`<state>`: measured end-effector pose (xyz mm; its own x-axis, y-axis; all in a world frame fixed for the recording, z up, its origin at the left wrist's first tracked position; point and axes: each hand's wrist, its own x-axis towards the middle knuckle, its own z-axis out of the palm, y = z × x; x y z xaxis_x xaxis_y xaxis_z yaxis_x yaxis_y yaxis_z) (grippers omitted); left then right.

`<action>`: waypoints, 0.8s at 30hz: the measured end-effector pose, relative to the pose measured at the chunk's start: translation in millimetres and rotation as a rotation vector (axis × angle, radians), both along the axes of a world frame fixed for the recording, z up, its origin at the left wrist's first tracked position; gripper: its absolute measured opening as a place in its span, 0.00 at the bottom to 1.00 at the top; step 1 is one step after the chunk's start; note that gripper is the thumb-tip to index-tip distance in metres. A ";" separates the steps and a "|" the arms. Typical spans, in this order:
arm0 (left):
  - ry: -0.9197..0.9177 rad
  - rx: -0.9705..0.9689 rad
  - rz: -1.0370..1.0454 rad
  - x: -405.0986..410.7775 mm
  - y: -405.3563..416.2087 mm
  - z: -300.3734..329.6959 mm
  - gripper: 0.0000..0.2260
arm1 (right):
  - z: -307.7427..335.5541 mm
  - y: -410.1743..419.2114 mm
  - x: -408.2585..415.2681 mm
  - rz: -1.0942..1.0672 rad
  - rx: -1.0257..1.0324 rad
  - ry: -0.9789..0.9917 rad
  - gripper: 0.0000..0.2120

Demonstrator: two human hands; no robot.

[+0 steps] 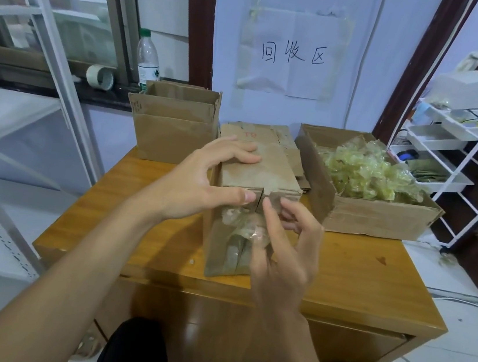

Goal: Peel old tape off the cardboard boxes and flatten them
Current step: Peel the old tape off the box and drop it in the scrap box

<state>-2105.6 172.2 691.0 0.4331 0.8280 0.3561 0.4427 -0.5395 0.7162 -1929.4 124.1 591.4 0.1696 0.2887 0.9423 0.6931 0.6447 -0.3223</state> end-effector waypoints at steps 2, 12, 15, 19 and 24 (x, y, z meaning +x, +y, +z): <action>-0.006 -0.005 0.001 -0.1 -0.3 -0.5 0.28 | -7.8 2.0 -1.0 0.032 0.004 0.012 0.10; -0.015 -0.014 -0.016 -0.9 3.2 -1.4 0.26 | -39.5 -9.2 25.6 0.185 -0.210 -0.130 0.05; -0.019 -0.010 -0.018 1.6 3.9 -2.4 0.27 | -35.0 -14.3 25.6 0.241 -0.246 -0.120 0.06; -0.021 -0.004 -0.023 1.0 3.7 -2.6 0.27 | -41.3 -13.7 28.0 0.339 -0.274 -0.145 0.07; -0.030 -0.008 -0.018 -0.4 3.6 -2.7 0.27 | -41.6 -21.5 29.2 0.469 -0.327 -0.154 0.10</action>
